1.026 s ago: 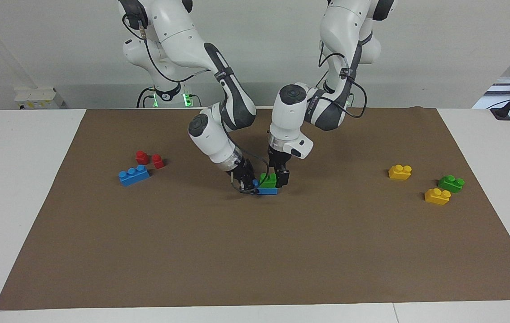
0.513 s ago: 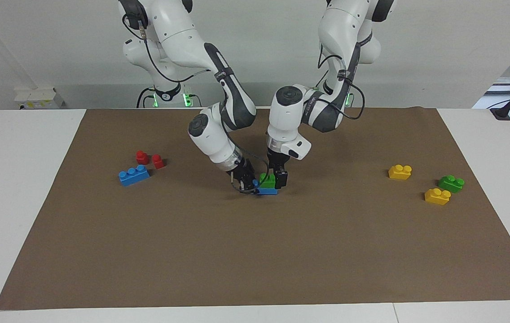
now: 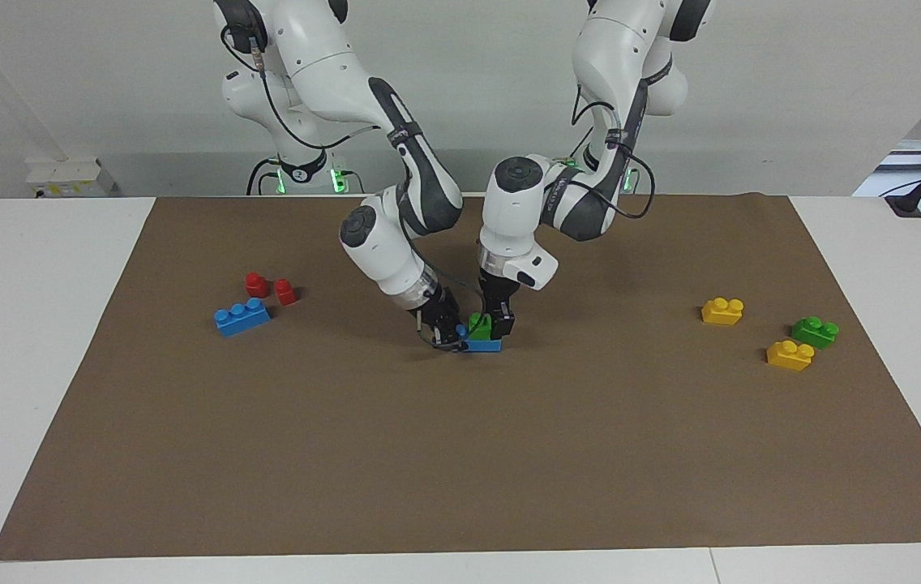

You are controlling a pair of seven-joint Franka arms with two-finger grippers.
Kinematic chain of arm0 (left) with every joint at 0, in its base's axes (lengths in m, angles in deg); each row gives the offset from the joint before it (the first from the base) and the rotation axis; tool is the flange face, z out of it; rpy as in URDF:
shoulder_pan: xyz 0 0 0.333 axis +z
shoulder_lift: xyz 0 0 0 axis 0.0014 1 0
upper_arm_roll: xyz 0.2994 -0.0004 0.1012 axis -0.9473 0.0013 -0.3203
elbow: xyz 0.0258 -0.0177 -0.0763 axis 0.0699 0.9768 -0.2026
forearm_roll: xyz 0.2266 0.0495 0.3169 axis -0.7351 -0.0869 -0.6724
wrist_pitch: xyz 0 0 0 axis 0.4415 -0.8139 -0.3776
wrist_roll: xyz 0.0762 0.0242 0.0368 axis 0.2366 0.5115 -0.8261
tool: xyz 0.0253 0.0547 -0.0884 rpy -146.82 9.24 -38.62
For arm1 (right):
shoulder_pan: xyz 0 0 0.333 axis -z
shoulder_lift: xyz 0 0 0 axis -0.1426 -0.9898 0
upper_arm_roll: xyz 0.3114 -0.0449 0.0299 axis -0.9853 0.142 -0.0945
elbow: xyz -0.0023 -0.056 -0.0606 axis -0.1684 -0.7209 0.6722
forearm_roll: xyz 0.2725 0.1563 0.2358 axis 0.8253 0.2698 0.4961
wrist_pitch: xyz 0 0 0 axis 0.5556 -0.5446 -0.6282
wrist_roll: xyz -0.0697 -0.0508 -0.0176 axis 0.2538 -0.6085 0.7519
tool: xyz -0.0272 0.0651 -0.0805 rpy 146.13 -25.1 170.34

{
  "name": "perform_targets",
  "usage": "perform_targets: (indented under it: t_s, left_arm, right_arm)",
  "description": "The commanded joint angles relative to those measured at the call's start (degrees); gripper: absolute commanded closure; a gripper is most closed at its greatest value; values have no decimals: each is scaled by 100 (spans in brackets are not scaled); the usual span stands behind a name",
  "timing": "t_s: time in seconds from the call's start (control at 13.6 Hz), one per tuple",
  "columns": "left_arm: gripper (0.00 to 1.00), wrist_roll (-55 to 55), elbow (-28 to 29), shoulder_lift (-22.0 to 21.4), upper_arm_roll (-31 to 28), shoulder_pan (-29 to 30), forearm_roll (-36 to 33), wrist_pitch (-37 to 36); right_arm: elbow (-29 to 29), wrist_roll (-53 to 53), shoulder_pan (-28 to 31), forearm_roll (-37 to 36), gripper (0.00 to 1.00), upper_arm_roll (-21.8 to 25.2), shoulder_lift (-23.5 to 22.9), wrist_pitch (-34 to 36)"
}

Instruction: Remove green block with left arm and hold with right

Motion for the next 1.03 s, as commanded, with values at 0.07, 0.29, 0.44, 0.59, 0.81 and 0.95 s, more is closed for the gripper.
perform_targets:
  t_s: [0.07,0.29,0.44,0.59,0.81,0.95]
  left_arm:
    - [100,-164,-121,56,-68,-89,-233,39]
    - [100,-146,-165,-32,-59,-71,-233,-83]
    - [100,-94,-174,-207,-51,-18,-233,-224]
    - [100,-41,-183,-374,-42,87,-225,-391]
    - [100,117,-235,-559,-42,201,-181,-698]
    - [100,415,-245,-725,-42,350,-59,-909]
  right_arm:
    - [47,-46,56,164,100,-31,-5,8]
    - [47,-55,56,155,100,-31,-5,17]
    - [56,-55,56,155,100,-31,-5,17]
    - [56,-55,56,155,100,-31,-5,17]
    - [73,-64,56,155,100,-31,-5,26]
    - [135,-64,74,155,100,-22,-5,122]
